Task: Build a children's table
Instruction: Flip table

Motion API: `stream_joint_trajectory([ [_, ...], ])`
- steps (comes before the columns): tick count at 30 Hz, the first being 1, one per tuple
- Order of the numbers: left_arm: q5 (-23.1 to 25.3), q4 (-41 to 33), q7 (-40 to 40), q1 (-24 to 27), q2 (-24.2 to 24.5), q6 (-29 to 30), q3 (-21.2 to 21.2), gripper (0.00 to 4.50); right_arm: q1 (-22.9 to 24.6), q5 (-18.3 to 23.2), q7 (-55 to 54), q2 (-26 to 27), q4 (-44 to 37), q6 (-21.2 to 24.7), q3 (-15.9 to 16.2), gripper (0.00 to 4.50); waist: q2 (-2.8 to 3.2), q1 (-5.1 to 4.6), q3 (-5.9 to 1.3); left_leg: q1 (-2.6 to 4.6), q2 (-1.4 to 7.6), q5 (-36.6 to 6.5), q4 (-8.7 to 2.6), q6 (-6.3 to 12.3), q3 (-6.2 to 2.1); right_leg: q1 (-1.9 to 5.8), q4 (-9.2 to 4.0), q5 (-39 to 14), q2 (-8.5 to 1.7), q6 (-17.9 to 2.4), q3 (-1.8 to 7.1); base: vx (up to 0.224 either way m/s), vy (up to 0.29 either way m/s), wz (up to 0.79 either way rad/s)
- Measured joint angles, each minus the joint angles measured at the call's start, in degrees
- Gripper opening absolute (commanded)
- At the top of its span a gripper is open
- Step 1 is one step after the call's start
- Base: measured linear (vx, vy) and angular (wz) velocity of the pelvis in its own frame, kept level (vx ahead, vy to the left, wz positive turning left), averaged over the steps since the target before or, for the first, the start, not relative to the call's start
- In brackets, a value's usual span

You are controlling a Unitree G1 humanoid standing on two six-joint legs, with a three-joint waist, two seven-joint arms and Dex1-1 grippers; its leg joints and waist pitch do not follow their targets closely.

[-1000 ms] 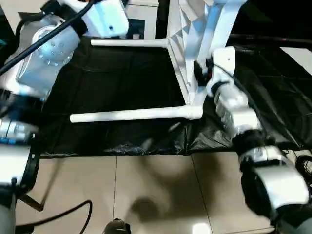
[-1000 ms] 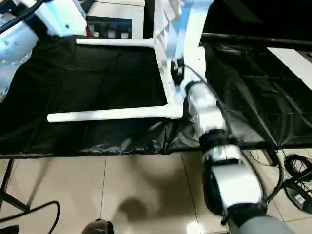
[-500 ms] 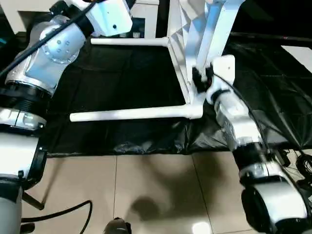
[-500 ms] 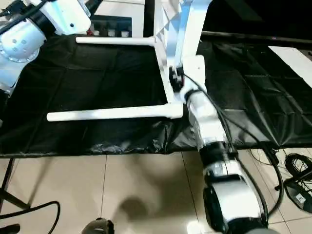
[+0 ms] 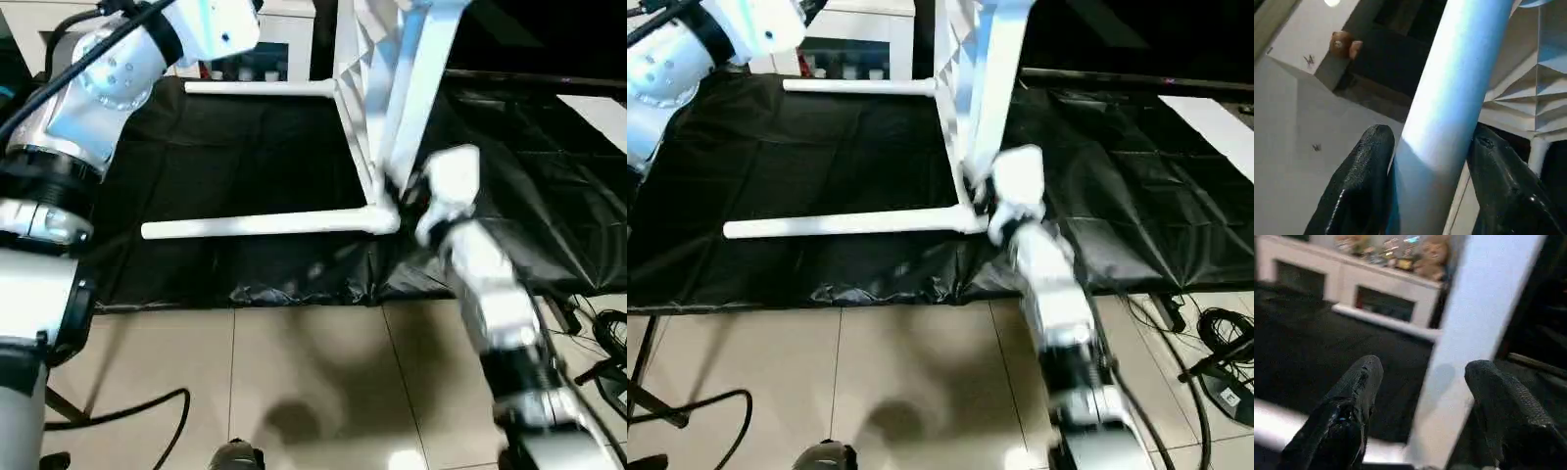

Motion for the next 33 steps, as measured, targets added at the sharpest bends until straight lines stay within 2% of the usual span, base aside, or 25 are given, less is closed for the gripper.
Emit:
stream_joint_trajectory([
  [6,-2.0,2.6,-3.0,-1.8,-2.4,4.6,1.2,2.24,2.9,0.6,3.5,0.0,-2.7,0.8,2.4,3.11,0.32,0.28,-0.02,0.18,-0.13,0.0,-0.13,0.00,0.00,-0.03,0.00,0.1,-0.15,-0.1,-0.02,0.000,0.000,0.00],
  [9,-3.5,4.7,-4.0,-3.1,-3.5,7.6,2.8,2.24,4.0,0.5,3.7,0.1,-2.6,1.0,2.4,3.11,0.91,0.60,-0.02,0.18,-0.38,0.0,-0.25,0.00,0.17,-0.01,0.00,0.1,-0.47,0.0,-0.04,0.000,0.000,0.00],
  [12,-4.7,6.3,-4.7,-4.3,-4.3,10.3,4.0,2.24,4.3,0.4,4.0,0.3,-2.3,1.3,2.6,3.11,1.75,0.91,-0.08,0.16,-0.58,0.0,-0.25,0.01,0.27,-0.04,-0.02,0.2,-0.71,0.1,-0.01,0.000,0.000,0.00],
  [17,-7.5,8.0,-5.3,-6.3,-5.3,14.3,7.4,2.25,6.5,-0.1,5.0,0.1,-0.9,3.9,4.6,3.11,2.33,1.56,-0.09,0.06,-0.59,0.0,-0.29,0.03,0.28,-0.10,-0.11,0.1,-0.73,0.2,-0.04,0.000,0.000,0.00],
  [22,-13.3,8.2,-4.8,-6.9,-5.4,16.7,13.7,2.25,8.0,-0.5,4.7,1.0,2.5,5.9,4.1,3.11,2.36,1.90,-0.10,-0.03,-0.57,0.0,-0.34,0.08,0.28,-0.12,-0.29,0.1,-0.72,0.2,-0.09,0.000,0.000,0.00],
  [23,-15.0,8.2,-4.4,-6.9,-5.5,17.3,15.3,2.25,8.1,0.1,4.5,1.5,3.2,6.0,3.7,3.28,2.35,2.11,-0.09,-0.09,-0.56,0.0,-0.34,0.26,0.28,-0.14,-0.34,0.1,-0.72,0.2,-0.12,0.000,0.000,0.00],
  [26,-19.6,8.2,-4.0,-6.4,-5.9,18.9,18.9,2.25,8.1,2.8,3.6,3.2,5.3,5.1,0.7,3.46,2.16,2.86,-0.06,-0.25,-0.53,0.1,-0.31,0.52,0.28,-0.14,-0.54,0.1,-0.70,0.2,-0.23,0.000,0.000,0.00],
  [28,-21.7,8.1,-4.0,-5.4,-6.1,19.8,20.8,2.24,7.6,5.0,3.8,4.3,6.4,4.4,-1.0,3.56,1.87,2.87,0.05,-0.40,-0.50,0.1,-0.19,0.63,0.28,-0.20,-0.56,0.1,-0.70,0.2,-0.24,0.000,0.000,0.00],
  [29,-22.6,7.9,-4.0,-4.8,-6.1,20.3,21.6,2.24,6.7,6.1,4.0,4.5,7.6,3.4,-1.8,3.74,1.71,2.77,0.09,-0.54,-0.47,0.1,-0.10,0.67,0.27,-0.26,-0.56,0.1,-0.70,0.2,-0.28,0.000,0.000,0.00],
  [30,-22.9,7.3,-4.0,-4.3,-6.1,20.5,22.1,2.24,5.6,6.6,4.1,4.5,8.6,2.7,-2.6,3.74,1.65,2.70,0.09,-0.68,-0.47,0.1,-0.02,0.69,0.27,-0.36,-0.55,0.1,-0.70,0.2,-0.28,0.000,0.000,0.00],
  [33,-23.9,5.5,-4.0,-2.9,-5.7,21.6,23.0,2.20,-0.6,7.4,4.2,4.4,14.1,-0.7,-4.8,4.05,1.61,2.55,0.10,-0.79,-0.47,0.1,0.04,0.74,0.29,-0.47,-0.54,0.2,-0.71,0.2,-0.25,0.000,0.000,0.00],
])
